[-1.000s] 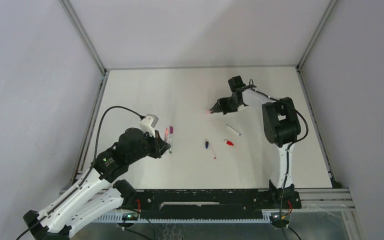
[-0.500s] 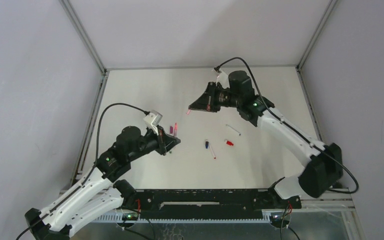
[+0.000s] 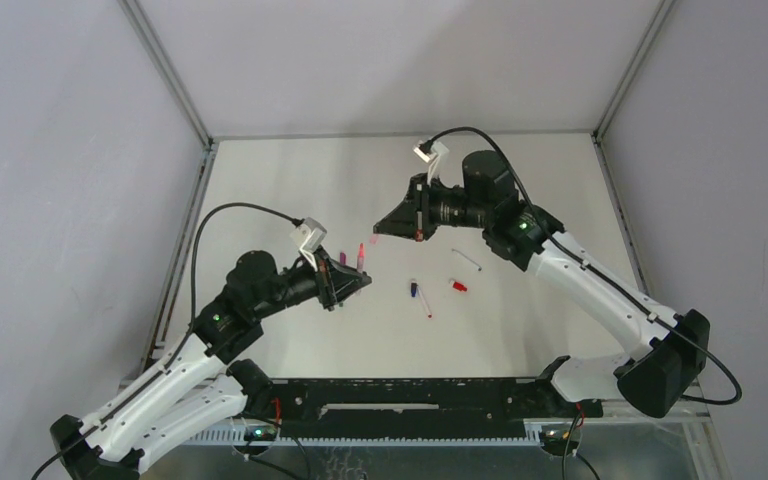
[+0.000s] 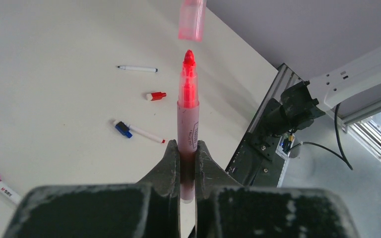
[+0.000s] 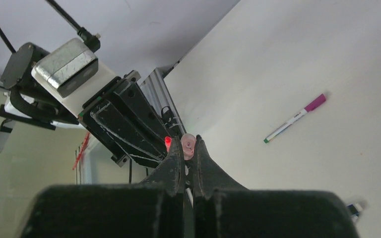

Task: Insert the pens into the pen caps

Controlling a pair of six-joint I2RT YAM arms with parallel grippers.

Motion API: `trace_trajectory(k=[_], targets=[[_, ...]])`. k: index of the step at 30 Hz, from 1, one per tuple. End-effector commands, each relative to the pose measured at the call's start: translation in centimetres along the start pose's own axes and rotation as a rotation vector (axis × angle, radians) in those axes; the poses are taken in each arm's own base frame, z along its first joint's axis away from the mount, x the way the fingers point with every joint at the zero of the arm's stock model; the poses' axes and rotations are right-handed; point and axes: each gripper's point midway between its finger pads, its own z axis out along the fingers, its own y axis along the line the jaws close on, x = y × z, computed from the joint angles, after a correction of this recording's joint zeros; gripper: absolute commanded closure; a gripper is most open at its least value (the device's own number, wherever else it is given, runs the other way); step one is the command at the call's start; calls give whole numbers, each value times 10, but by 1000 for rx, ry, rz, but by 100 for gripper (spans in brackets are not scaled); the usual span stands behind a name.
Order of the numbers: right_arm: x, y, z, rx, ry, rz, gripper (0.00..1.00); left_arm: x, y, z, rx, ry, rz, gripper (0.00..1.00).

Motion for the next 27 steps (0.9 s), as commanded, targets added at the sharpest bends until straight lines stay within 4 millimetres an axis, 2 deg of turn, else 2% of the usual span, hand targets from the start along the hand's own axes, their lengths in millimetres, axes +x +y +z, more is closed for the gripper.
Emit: trace_trajectory(k=[1,19,27], targets=[[0,10,5,-24,-9,-71,100,-8,-12,2,68,-30,37,100],[-29,32,6,-82,-106,-89,100,5,-10,1,74,-18,7,100],[-13,34,12,-85,-36,-89,100,4,-10,0,75,-23,9,100]])
